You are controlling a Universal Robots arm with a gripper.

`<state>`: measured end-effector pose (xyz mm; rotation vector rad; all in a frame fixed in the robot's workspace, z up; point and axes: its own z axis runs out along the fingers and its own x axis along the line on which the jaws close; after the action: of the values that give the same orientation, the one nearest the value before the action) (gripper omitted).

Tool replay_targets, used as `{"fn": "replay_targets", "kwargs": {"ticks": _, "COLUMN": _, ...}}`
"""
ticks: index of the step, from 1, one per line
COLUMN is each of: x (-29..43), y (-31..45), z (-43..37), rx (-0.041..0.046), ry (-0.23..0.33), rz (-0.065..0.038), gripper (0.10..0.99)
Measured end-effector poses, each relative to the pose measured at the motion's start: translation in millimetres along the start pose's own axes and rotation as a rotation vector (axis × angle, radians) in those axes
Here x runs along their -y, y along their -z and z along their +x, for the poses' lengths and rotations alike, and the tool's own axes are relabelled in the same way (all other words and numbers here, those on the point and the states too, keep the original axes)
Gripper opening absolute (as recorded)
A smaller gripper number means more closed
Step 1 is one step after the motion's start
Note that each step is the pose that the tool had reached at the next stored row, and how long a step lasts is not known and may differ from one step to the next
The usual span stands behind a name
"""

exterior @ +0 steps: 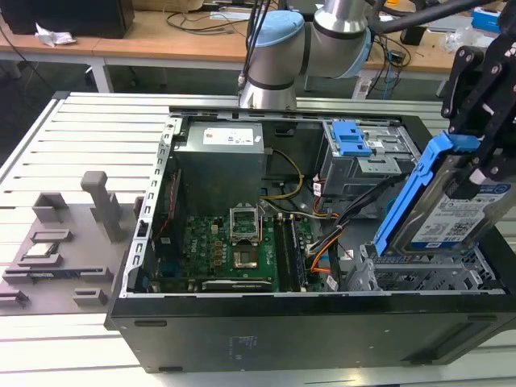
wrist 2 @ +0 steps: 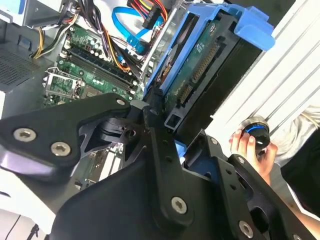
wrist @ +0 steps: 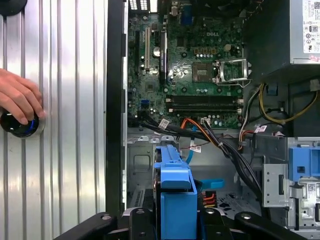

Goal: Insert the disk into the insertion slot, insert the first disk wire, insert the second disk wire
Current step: 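Insert the disk into the insertion slot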

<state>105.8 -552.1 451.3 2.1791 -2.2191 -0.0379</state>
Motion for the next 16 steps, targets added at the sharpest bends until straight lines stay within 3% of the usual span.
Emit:
{"fn": "replay_targets", "kwargs": {"ticks": 9, "x": -1.8, "y": -14.6, "z": 0.0, "rx": -0.0002, "ry": 0.0, "rz": 0.0, "gripper": 0.365}}
{"fn": "replay_targets", "kwargs": {"ticks": 16, "x": -0.8, "y": -31.7, "z": -0.1, "rx": 0.0001, "ry": -0.001, "rz": 0.0, "gripper": 0.365}}
